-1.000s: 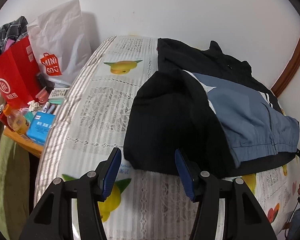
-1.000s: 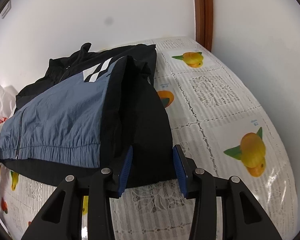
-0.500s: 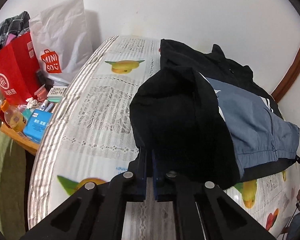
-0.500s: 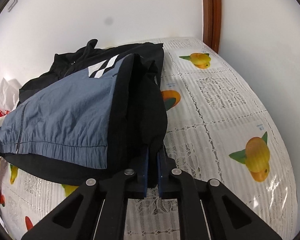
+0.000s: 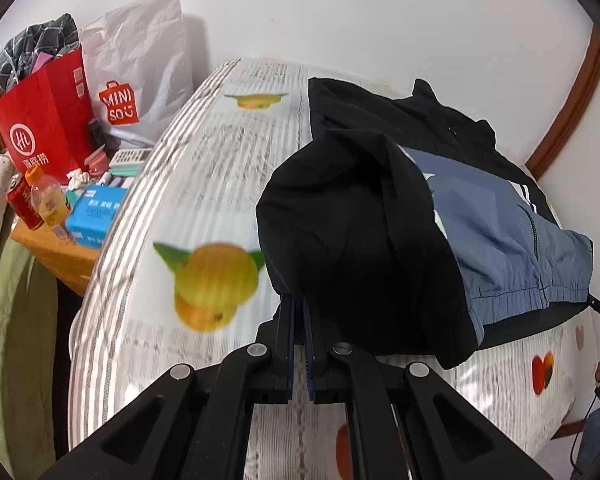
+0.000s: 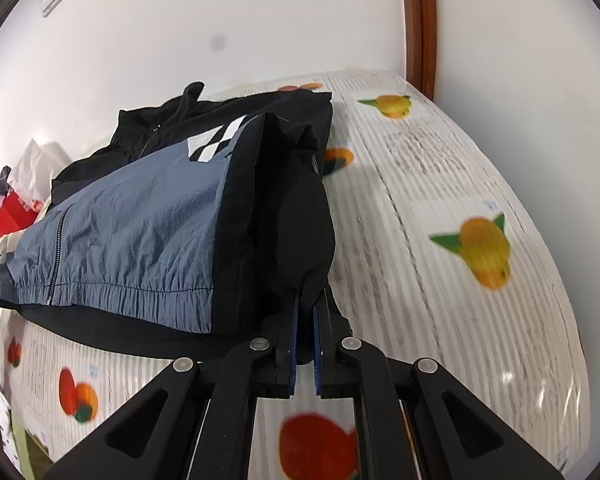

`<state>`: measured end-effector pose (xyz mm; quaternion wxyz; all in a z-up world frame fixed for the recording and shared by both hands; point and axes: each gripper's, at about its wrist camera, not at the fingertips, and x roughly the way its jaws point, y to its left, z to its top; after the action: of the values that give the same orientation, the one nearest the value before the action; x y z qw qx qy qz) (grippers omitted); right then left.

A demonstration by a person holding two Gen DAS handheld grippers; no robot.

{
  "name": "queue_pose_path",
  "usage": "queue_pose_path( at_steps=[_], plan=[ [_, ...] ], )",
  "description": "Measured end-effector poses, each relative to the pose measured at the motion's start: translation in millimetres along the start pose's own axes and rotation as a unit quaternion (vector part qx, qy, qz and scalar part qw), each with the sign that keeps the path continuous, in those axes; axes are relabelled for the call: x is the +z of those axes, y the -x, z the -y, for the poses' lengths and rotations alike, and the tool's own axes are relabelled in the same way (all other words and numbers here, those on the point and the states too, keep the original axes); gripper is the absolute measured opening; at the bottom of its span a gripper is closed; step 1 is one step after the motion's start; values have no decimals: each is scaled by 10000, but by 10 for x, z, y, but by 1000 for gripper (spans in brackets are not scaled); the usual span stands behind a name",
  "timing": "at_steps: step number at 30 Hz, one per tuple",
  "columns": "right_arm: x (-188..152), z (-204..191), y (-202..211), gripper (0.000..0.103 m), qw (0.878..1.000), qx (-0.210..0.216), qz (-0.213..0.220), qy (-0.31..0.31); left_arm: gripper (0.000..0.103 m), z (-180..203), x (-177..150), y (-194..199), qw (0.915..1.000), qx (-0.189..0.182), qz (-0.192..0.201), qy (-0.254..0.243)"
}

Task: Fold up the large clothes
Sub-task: 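Grasp the black hem edge with both grippers and lift it, then fold the black hem up over the blue body toward the collar with both grippers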

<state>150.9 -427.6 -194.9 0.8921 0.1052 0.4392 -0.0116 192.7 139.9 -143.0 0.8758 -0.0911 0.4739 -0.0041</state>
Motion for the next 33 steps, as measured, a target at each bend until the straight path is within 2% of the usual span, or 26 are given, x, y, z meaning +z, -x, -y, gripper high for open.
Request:
queue_pose_path(
  at_steps=[4,8,10,12,14,16,17,21,25,31,32,33],
  plan=[
    [-67,20,83,8,9997,-228,-51,101,7,-20,-35,64,9999,-49,-47,116],
    [-40,2,228,8,9960,-836,105,299,8,3,-41,198,9999,-44,77,122],
    [-14,16,348,8,9969,-723,229,213,8,31,-34,256,9998,-46,155,67],
    [30,-19,435,11,9980,-501,336,189,12,61,-25,312,9996,-138,218,66],
    [53,-93,469,18,9984,-326,395,224,25,112,-14,369,9993,-226,279,77],
    [36,-196,462,38,9986,-85,457,247,33,170,-6,412,9988,-330,350,62],
    [47,-250,416,41,9986,21,453,266,36,207,0,430,9985,-379,383,46],
    [30,-417,261,43,9986,160,454,235,49,349,40,410,9970,-672,380,-37],
    [44,-447,131,44,9987,294,404,-6,49,508,73,245,9975,-647,214,-173],
    [104,-470,-33,43,9989,126,407,-183,49,605,99,-77,9971,-732,-177,-110],
    [103,-461,-46,41,9990,77,395,-195,43,608,105,-118,9971,-726,-213,-65],
    [115,-467,-72,31,9991,13,378,-210,36,606,109,-135,9970,-742,-215,-30]
  ],
)
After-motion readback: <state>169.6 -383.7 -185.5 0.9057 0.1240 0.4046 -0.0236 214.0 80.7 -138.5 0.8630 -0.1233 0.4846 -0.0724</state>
